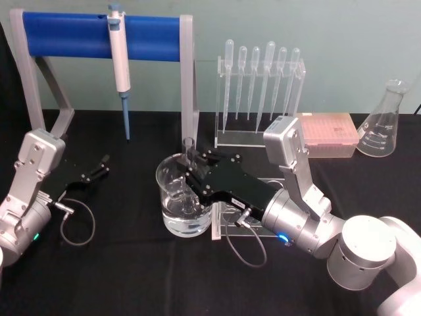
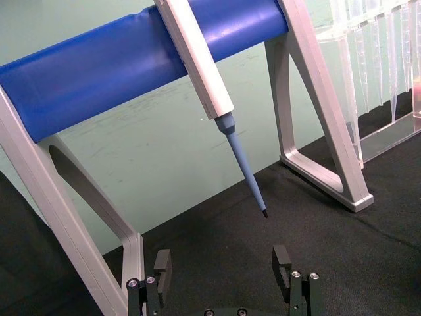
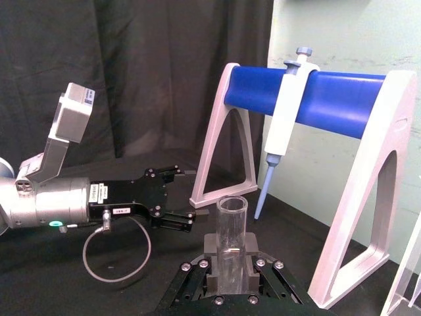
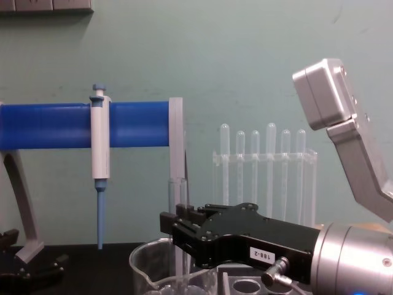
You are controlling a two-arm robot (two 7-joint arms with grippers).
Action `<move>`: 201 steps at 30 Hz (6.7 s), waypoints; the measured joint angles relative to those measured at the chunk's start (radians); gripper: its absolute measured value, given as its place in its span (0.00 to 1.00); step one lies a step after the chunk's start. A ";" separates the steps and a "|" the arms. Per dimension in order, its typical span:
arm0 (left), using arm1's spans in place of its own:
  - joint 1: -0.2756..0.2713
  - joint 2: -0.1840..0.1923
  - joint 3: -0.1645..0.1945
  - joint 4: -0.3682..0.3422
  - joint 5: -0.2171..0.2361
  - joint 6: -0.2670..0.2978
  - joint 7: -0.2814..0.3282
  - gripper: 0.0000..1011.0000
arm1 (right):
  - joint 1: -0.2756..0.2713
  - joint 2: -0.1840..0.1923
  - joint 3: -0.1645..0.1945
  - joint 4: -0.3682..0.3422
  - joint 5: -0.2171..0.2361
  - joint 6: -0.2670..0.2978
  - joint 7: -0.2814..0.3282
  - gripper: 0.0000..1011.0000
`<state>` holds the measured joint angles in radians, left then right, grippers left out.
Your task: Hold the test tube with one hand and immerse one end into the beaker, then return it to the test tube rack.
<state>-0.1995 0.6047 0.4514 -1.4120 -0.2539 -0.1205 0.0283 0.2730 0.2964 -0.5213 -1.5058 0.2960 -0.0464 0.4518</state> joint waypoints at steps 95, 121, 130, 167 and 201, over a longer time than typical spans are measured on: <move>0.000 0.000 0.000 0.000 0.000 0.000 0.000 0.99 | -0.154 0.247 0.185 -0.340 0.166 0.150 -0.079 0.22; 0.000 0.000 0.000 0.000 0.000 0.000 0.000 0.99 | -0.181 0.207 0.187 -0.286 0.104 0.082 -0.062 0.22; 0.000 0.000 0.000 0.000 0.000 0.000 0.000 0.99 | -0.192 0.189 0.175 -0.244 0.072 0.049 -0.058 0.22; 0.000 0.000 0.000 0.000 0.000 0.000 0.000 0.99 | -0.386 0.222 0.242 -0.364 0.042 0.102 -0.090 0.80; 0.000 0.000 0.000 0.000 0.000 0.000 0.000 0.99 | -0.270 0.167 0.333 -0.134 -0.328 0.149 -0.378 0.99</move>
<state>-0.1995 0.6047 0.4514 -1.4119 -0.2539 -0.1206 0.0283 0.0032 0.4629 -0.1884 -1.6393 -0.0317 0.1029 0.0740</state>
